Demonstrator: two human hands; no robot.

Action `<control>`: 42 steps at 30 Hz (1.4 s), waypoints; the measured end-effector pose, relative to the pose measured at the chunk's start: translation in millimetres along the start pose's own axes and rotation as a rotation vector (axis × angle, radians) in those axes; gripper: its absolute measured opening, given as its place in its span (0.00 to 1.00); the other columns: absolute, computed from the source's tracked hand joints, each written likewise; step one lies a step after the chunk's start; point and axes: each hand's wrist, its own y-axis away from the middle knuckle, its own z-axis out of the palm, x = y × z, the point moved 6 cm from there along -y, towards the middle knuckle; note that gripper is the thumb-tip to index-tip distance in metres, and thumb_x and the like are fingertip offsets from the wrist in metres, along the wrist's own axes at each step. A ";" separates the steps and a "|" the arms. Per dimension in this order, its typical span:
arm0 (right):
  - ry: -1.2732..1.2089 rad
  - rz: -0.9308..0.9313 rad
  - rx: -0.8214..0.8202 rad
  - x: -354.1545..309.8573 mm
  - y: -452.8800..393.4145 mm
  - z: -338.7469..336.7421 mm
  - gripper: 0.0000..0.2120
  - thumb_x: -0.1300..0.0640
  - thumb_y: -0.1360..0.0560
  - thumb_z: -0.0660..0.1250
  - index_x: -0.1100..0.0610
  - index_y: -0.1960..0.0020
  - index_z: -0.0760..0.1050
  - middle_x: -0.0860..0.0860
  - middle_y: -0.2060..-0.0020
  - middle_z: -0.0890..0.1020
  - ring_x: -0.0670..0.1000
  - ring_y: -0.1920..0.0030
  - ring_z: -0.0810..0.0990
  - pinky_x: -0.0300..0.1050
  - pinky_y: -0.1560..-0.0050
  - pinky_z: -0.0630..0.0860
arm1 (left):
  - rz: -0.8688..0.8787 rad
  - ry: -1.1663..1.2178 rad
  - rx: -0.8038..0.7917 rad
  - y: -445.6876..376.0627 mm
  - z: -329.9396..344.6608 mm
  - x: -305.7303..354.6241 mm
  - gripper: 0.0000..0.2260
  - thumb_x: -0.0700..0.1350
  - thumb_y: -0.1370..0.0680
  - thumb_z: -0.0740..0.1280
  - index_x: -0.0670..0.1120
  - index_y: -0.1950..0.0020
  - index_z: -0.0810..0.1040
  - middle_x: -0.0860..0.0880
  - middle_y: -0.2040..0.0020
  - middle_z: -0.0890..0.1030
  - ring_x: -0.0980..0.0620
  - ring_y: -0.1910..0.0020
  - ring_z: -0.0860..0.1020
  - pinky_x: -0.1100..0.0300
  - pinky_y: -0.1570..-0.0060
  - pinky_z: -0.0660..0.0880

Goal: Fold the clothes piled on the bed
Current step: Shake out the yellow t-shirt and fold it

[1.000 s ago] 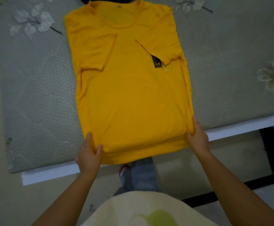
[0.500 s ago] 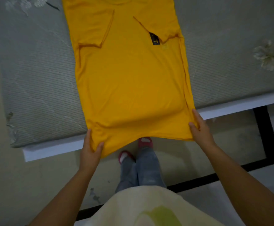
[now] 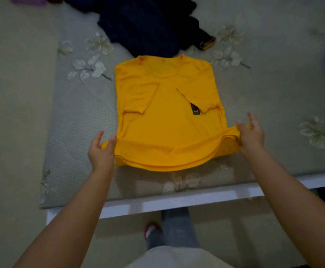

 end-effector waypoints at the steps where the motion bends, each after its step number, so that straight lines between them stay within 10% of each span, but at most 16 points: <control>1: -0.055 0.022 0.022 -6.6 -17.4 6.7 0.26 0.61 0.25 0.65 0.53 0.28 0.63 0.52 0.35 0.69 0.45 0.51 0.73 0.37 0.55 0.72 | -0.022 0.056 0.027 -17.3 7.7 6.7 0.24 0.44 0.26 0.70 0.47 0.31 0.69 0.39 0.32 0.69 0.40 0.34 0.69 0.42 0.36 0.68; 9: -0.219 0.219 0.036 -48.0 -146.8 74.8 0.24 0.63 0.23 0.62 0.55 0.28 0.62 0.58 0.34 0.71 0.44 0.65 0.72 0.32 0.74 0.74 | -0.166 0.300 0.173 -128.7 91.6 65.1 0.22 0.40 0.23 0.65 0.43 0.29 0.65 0.40 0.34 0.71 0.46 0.42 0.75 0.54 0.45 0.74; 13: -0.194 0.293 0.030 -58.5 -200.7 111.8 0.25 0.64 0.23 0.62 0.56 0.28 0.60 0.59 0.36 0.72 0.49 0.59 0.75 0.38 0.64 0.77 | -0.252 0.430 0.211 -179.0 124.3 76.4 0.22 0.37 0.23 0.64 0.42 0.29 0.64 0.40 0.34 0.71 0.46 0.41 0.74 0.56 0.47 0.73; 18: 0.040 0.215 0.001 -78.3 -268.2 149.5 0.06 0.64 0.22 0.59 0.54 0.50 0.69 0.52 0.60 0.73 0.47 0.66 0.77 0.38 0.71 0.78 | -0.360 0.533 0.272 -245.7 148.4 86.1 0.24 0.38 0.24 0.66 0.44 0.28 0.64 0.41 0.34 0.72 0.47 0.41 0.75 0.56 0.50 0.77; 21: 0.012 0.146 -0.062 -81.9 -292.6 174.0 0.16 0.65 0.21 0.56 0.65 0.34 0.63 0.39 0.58 0.72 0.34 0.61 0.74 0.30 0.41 0.67 | -0.238 0.308 0.237 -275.0 165.8 105.0 0.28 0.43 0.20 0.59 0.48 0.24 0.48 0.43 0.28 0.64 0.46 0.34 0.70 0.58 0.40 0.71; 23: 0.092 0.058 -0.127 -76.8 -296.3 185.7 0.24 0.63 0.21 0.57 0.65 0.27 0.55 0.33 0.56 0.68 0.28 0.56 0.70 0.18 0.50 0.63 | -0.099 0.049 0.148 -281.7 182.8 111.6 0.27 0.44 0.18 0.54 0.44 0.24 0.43 0.42 0.25 0.55 0.45 0.29 0.60 0.72 0.37 0.58; 27: 0.571 -0.185 -0.161 -80.1 -267.3 195.6 0.23 0.58 0.19 0.53 0.55 0.25 0.54 0.52 0.27 0.58 0.49 0.27 0.53 0.45 0.29 0.53 | 0.220 -0.483 -0.036 -276.0 194.6 97.7 0.31 0.44 0.20 0.59 0.44 0.24 0.43 0.42 0.24 0.47 0.46 0.25 0.49 0.56 0.29 0.50; 31: 0.997 -0.312 -0.222 -50.5 -257.4 189.1 0.25 0.52 0.21 0.54 0.60 0.27 0.58 0.60 0.26 0.54 0.59 0.26 0.48 0.54 0.28 0.47 | 0.222 -0.944 0.006 -264.3 185.3 66.9 0.29 0.47 0.22 0.61 0.40 0.25 0.52 0.34 0.27 0.54 0.36 0.28 0.54 0.43 0.32 0.53; 42: 0.951 0.047 0.087 19.8 -149.0 109.0 0.28 0.52 0.21 0.56 0.65 0.26 0.53 0.64 0.31 0.64 0.64 0.33 0.65 0.55 0.38 0.64 | -0.056 -0.936 0.060 -144.7 127.4 -3.6 0.25 0.45 0.20 0.56 0.40 0.25 0.52 0.33 0.32 0.64 0.34 0.37 0.67 0.42 0.44 0.66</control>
